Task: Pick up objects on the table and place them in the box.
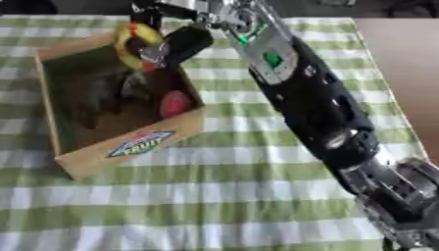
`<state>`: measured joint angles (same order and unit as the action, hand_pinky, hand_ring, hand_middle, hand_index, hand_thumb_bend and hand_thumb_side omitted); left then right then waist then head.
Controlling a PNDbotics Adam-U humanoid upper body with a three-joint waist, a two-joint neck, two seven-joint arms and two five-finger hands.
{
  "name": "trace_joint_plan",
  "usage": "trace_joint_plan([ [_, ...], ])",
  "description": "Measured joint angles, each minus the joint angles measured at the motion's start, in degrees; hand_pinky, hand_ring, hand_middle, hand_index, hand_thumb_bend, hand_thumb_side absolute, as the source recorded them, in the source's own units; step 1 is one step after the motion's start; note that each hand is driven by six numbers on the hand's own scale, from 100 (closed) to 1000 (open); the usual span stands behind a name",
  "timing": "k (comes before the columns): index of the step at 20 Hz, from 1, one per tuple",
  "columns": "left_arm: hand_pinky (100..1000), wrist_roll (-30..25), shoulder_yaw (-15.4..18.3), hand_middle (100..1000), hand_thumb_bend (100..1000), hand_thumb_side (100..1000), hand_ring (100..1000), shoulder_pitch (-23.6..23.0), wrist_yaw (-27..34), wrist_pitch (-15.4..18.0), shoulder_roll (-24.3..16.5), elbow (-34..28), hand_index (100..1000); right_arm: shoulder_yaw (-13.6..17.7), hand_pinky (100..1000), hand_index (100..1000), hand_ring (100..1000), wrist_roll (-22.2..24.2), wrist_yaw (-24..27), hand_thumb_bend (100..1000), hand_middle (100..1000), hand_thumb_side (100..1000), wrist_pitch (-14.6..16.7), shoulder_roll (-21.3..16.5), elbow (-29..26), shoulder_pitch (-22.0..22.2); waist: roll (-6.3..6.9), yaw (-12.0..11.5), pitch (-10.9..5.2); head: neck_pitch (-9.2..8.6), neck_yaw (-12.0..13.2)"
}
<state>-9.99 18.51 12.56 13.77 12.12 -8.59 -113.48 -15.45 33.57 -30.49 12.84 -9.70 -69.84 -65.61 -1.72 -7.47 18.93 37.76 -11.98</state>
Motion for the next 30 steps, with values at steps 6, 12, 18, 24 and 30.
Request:
trace_joint_plan([
  [6,461,1.66,0.01,657,100,936,693,0.11,1.07,1.22,0.00,0.00,729,-0.14,617,549,620,0.27,-4.13,100,398,329,0.12,2.91,0.88,2.64,-0.04,-0.17,0.17,-0.04,-0.30],
  [12,460,2.00,0.01,657,100,940,694,0.18,1.26,1.45,0.00,0.00,728,-0.21,621,579,655,0.72,-7.60,100,433,351,1.23,4.13,3.32,3.84,-0.08,-0.28,0.53,-0.05,-0.33],
  [18,460,1.92,0.01,658,100,942,695,0.49,1.26,1.38,0.00,0.00,728,-0.62,669,800,750,2.98,-9.69,100,656,537,3.83,4.48,5.09,4.10,-0.10,-0.27,0.57,-0.05,-0.44],
  [24,460,1.75,0.01,658,100,941,695,0.50,1.26,1.19,0.00,0.00,729,-0.43,723,957,815,4.32,-9.74,491,797,670,5.20,4.35,4.85,3.79,-0.10,-0.02,0.57,-0.05,-0.44],
  [30,460,1.84,0.01,659,100,940,696,0.49,1.25,1.05,0.00,0.00,729,1.95,728,943,801,4.27,-5.11,428,779,817,3.15,2.98,0.43,2.80,-0.02,0.16,0.47,-0.03,-0.14],
])
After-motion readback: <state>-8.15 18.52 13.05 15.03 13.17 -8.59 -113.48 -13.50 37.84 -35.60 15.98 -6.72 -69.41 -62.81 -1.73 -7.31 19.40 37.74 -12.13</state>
